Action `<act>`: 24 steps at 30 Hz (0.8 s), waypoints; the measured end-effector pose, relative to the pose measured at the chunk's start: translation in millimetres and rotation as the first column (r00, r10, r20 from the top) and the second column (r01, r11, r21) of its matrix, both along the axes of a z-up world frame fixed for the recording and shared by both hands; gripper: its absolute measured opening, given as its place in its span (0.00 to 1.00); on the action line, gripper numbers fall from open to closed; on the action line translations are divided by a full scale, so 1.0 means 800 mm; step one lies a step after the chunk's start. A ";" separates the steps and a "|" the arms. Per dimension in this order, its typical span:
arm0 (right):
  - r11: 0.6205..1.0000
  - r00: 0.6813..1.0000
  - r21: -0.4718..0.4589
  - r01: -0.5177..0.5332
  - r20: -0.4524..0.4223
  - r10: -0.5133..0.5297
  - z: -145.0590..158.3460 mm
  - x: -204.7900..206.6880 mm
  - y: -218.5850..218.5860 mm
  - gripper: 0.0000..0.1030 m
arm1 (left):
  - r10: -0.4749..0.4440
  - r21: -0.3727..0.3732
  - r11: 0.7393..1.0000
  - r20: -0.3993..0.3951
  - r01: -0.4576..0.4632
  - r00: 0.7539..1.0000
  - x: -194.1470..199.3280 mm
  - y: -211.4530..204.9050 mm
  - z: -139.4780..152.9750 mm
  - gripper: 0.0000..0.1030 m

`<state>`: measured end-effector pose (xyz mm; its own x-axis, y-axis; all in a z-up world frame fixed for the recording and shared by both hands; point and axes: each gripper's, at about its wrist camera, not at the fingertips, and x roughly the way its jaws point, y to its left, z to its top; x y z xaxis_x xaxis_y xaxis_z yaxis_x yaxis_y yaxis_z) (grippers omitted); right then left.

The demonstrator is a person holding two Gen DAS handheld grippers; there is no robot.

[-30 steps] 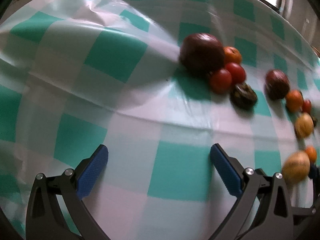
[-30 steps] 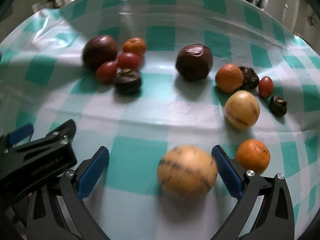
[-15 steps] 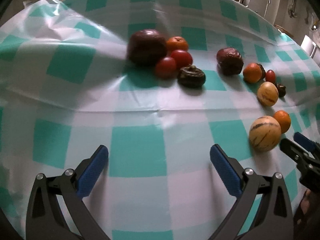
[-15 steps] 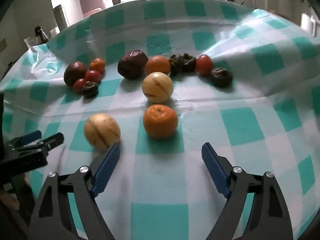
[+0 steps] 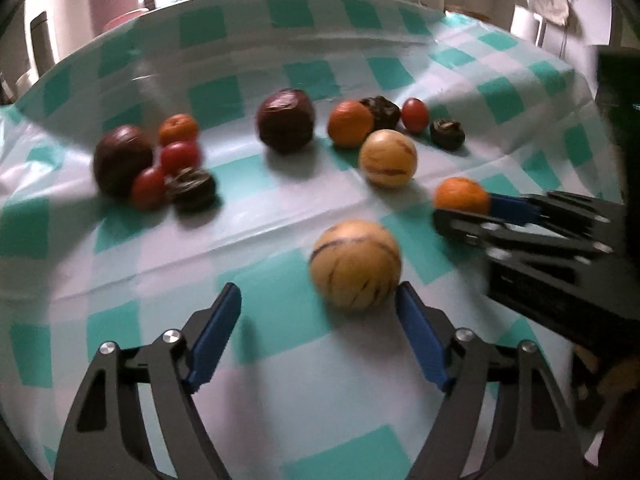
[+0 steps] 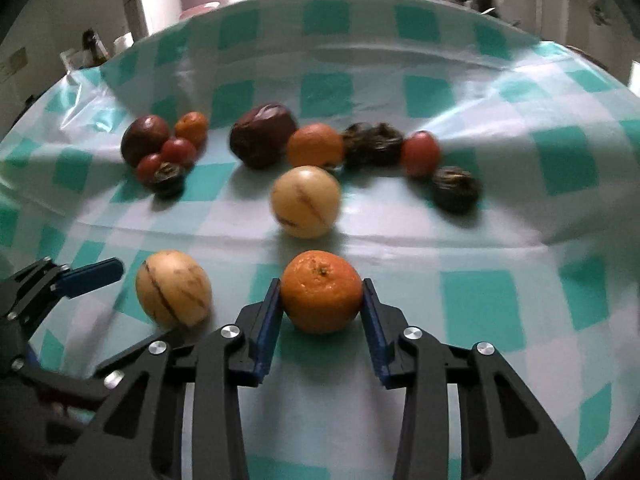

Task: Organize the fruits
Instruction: 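Grasp the striped yellow fruit with the left gripper while the right gripper grasps an orange, then carry both fruits down into the white bin and open both grippers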

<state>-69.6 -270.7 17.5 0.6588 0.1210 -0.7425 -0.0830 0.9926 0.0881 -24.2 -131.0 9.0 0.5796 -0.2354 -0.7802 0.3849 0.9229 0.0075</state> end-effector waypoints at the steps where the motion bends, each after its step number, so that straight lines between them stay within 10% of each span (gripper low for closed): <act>1: 1.000 1.000 0.009 0.013 0.013 -0.013 0.004 -0.009 -0.008 0.37 | -0.007 0.006 1.000 -0.002 0.007 1.000 0.003 -0.005 0.000 0.62; 3: 0.999 0.999 0.025 0.035 0.041 -0.036 0.013 -0.035 -0.025 0.37 | -0.022 0.000 1.000 -0.005 0.022 1.000 0.010 -0.017 -0.001 0.45; 15: 0.985 0.974 0.053 0.162 0.154 -0.168 0.044 -0.202 -0.141 0.37 | -0.163 -0.006 0.987 0.088 0.164 0.983 -0.090 -0.103 0.028 0.44; 24: 0.943 0.933 0.031 0.331 0.142 -0.331 0.026 -0.345 -0.247 0.37 | -0.414 0.042 0.910 0.110 0.412 0.904 -0.226 -0.232 0.024 0.45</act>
